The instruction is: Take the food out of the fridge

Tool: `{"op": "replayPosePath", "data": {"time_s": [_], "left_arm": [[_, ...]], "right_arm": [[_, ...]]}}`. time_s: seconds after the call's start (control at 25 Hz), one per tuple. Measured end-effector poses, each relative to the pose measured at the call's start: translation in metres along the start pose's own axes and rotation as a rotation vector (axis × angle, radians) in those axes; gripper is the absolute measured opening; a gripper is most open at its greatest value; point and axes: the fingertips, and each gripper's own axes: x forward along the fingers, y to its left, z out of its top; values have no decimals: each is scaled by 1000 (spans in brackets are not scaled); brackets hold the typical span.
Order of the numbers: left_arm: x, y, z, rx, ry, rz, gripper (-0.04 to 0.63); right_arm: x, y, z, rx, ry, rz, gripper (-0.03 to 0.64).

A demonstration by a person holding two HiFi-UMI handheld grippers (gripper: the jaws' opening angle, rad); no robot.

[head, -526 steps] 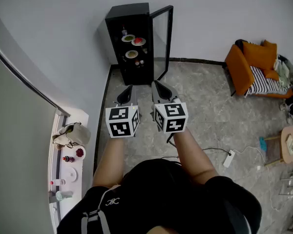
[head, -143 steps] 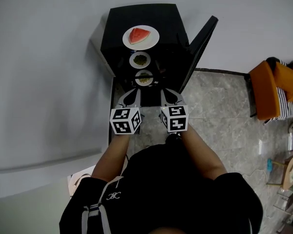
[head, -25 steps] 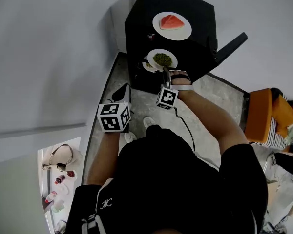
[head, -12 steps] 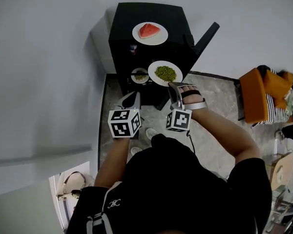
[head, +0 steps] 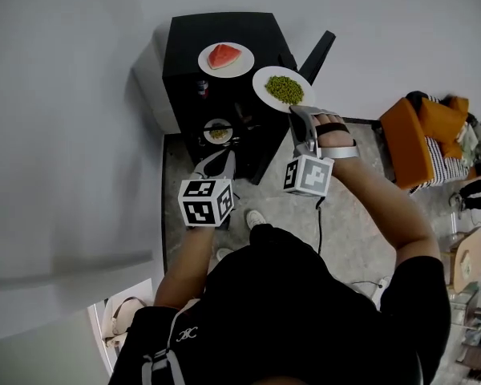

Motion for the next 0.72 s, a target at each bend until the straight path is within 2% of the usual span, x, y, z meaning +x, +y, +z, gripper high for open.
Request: {"op": "replayPosePath", "data": {"time_s": [0.28,0.72], "left_arm": [[1,-1,4,7,11,-4,0],[-7,20,11,10,7,68,0]], "right_arm": [[50,-29,-17,-35,58,-46,9],[127,-21,-12,-66,88,14,11]]}}
